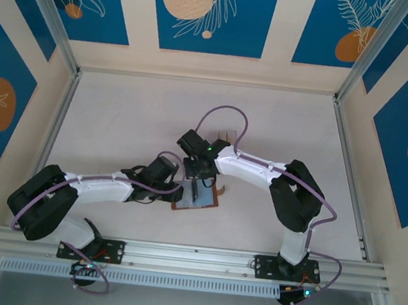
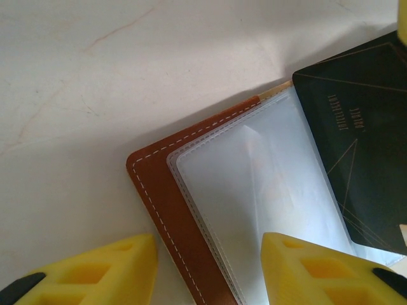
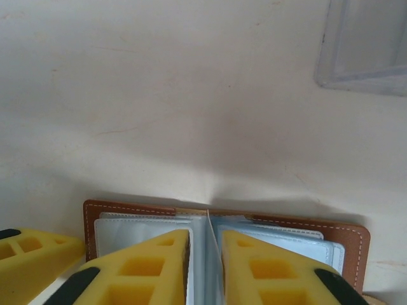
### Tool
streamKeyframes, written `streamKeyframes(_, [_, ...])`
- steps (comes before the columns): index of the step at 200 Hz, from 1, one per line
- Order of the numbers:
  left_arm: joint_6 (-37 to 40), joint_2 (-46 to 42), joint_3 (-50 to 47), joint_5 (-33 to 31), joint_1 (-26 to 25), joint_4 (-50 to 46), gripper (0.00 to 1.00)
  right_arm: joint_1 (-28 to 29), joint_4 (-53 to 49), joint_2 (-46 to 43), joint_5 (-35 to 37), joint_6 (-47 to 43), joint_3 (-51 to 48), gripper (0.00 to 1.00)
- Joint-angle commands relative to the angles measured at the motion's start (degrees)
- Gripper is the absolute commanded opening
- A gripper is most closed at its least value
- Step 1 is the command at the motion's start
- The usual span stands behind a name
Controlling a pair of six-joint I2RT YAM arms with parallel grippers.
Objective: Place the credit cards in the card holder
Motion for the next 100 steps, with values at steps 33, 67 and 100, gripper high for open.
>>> streamKeyframes(33, [0.09,1.6,-1.49,3.1,0.28,0.62,0.47,0.59,-2.46,-0.2,-2.48,1.04,-1.03,0.25])
streamKeyframes(67, [0.12,1.78,-1.57,3.14,0.32,0.87,0.47,0.83,-3.16,-1.66,-3.28,1.58,-2.61,0.25])
streamKeyframes(100, [0.1,1.75,-1.58,3.19,0.32,0.98,0.47,1.41,-4.04,-2.79,-3.53,2.12,-3.71,0.24])
